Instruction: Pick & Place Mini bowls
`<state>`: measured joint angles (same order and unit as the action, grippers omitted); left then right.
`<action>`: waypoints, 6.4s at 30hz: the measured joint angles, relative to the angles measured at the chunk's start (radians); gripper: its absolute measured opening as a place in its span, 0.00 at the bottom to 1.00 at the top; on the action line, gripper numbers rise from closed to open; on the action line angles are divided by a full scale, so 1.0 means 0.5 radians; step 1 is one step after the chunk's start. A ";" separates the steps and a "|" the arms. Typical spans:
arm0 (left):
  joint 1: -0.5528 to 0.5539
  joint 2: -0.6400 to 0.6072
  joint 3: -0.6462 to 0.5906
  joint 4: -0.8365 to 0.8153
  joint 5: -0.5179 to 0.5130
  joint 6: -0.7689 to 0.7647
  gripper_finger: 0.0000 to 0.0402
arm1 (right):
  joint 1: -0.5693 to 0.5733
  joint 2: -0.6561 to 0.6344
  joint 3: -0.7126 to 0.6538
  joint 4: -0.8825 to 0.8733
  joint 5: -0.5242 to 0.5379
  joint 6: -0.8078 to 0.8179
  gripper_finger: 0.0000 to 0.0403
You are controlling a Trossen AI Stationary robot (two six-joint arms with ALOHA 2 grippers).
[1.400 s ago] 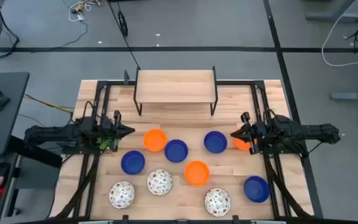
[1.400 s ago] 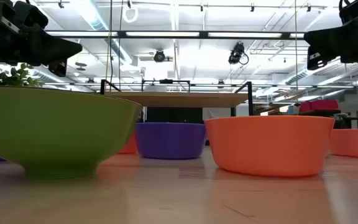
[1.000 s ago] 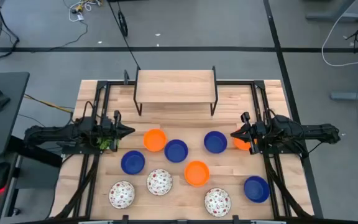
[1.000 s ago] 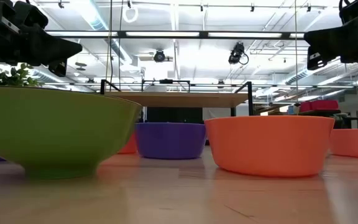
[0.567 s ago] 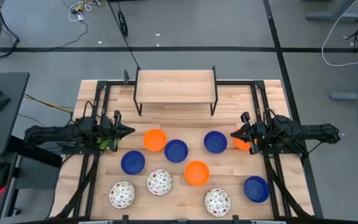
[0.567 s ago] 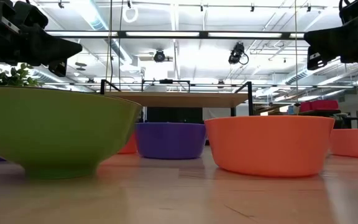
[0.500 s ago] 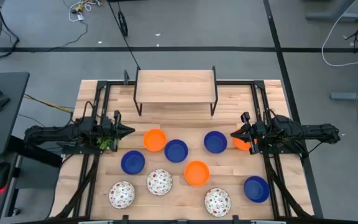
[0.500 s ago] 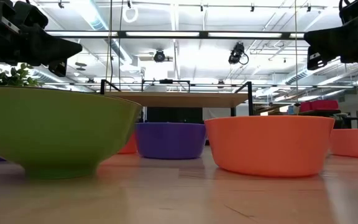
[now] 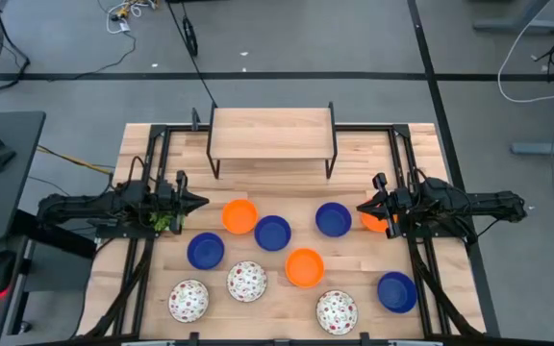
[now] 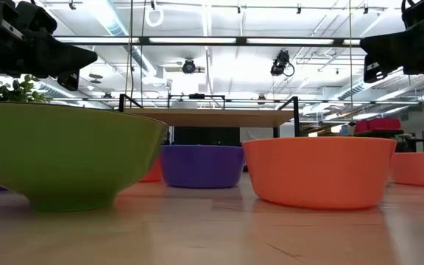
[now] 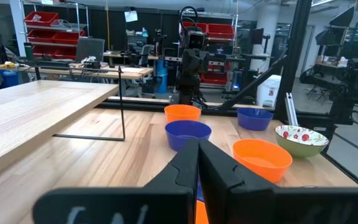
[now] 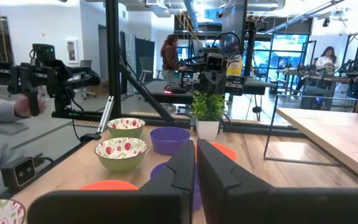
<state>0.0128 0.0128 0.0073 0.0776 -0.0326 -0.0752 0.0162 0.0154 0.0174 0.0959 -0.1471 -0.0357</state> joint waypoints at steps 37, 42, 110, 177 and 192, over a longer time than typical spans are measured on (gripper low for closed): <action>0.000 0.000 0.000 0.001 0.000 0.000 0.04 | 0.041 2.080 1.415 -0.986 0.130 0.207 0.21; 0.001 0.000 0.000 0.001 0.000 0.000 0.04 | 0.193 2.406 1.689 -1.485 0.072 0.089 0.40; 0.001 0.000 -0.001 0.003 0.000 0.000 0.04 | -0.914 3.309 3.313 -2.170 0.322 -1.064 0.01; 0.001 0.000 -0.001 0.000 -0.085 0.542 0.04 | 0.419 2.685 1.296 0.404 0.202 -0.376 0.36; 0.001 0.000 0.000 0.404 -0.009 -0.228 0.04 | 0.359 2.781 0.848 1.637 0.215 -0.583 0.31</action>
<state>0.0132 0.0128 0.0073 0.2799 -0.0372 -0.1892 0.1958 1.4059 0.4416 0.9142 -0.0394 -0.3274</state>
